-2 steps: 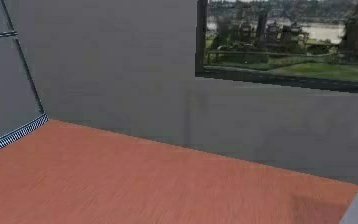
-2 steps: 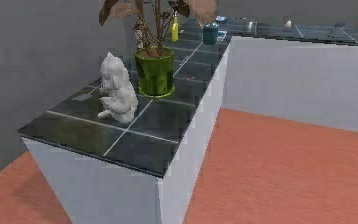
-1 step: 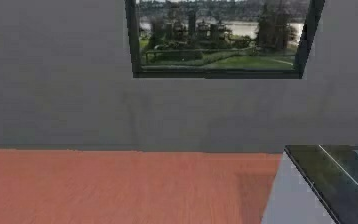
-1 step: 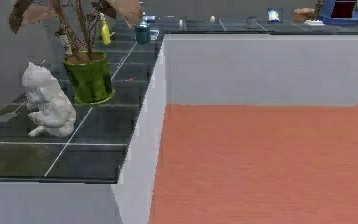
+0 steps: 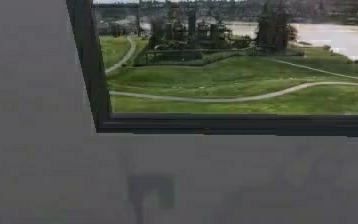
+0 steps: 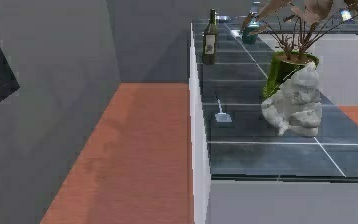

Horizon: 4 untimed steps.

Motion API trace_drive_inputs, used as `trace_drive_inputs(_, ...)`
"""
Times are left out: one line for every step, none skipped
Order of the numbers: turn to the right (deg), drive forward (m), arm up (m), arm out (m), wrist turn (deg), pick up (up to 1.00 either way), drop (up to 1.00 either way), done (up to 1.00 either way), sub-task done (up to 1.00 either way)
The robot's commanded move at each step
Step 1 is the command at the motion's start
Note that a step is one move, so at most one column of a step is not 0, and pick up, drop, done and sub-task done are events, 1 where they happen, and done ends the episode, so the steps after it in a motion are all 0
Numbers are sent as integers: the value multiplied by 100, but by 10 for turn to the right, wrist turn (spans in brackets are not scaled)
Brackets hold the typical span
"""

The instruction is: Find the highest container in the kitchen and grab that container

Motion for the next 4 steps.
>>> trace_drive_inputs(240, 0, 0, 0, 0, 0, 0, 0, 0)
trace_drive_inputs(0, 45, 0, 0, 0, 0, 0, 0, 0)
trace_drive_inputs(450, 0, 0, 0, 0, 0, 0, 0, 0)
trace_drive_inputs(240, 0, 0, 0, 0, 0, 0, 0, 0)
